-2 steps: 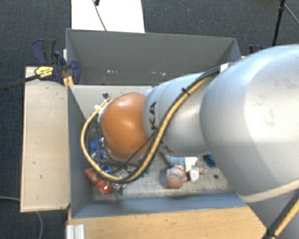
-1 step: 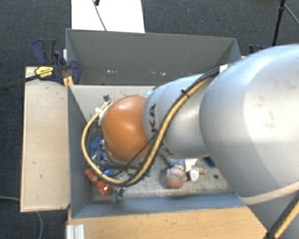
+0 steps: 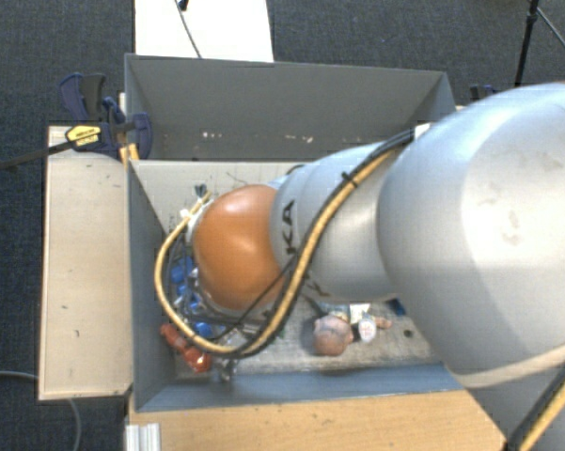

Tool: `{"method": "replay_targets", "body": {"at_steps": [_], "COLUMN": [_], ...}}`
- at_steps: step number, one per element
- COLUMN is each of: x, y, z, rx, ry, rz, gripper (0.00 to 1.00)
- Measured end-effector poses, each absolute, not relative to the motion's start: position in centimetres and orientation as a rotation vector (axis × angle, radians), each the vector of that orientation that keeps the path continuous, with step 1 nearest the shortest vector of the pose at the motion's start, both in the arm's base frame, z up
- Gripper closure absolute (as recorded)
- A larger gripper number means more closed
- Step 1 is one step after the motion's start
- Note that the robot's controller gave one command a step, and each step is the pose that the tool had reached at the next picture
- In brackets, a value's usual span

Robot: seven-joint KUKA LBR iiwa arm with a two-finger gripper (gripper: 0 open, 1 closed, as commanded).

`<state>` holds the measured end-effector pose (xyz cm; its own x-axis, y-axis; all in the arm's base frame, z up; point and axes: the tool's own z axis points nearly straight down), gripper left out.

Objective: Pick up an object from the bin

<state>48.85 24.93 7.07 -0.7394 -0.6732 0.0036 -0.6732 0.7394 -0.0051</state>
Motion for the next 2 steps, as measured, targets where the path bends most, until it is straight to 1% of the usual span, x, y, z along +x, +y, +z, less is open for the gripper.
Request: {"method": "replay_targets", "body": {"at_steps": [1, 2], "x": [49.12, 49.12], "y": [24.82, 24.82], "z": [7.00, 7.00], "rx": [0.861, 0.860], "ry": [-3.014, -3.014], "rz": [0.011, 0.011], "gripper": [1.00, 1.00]}}
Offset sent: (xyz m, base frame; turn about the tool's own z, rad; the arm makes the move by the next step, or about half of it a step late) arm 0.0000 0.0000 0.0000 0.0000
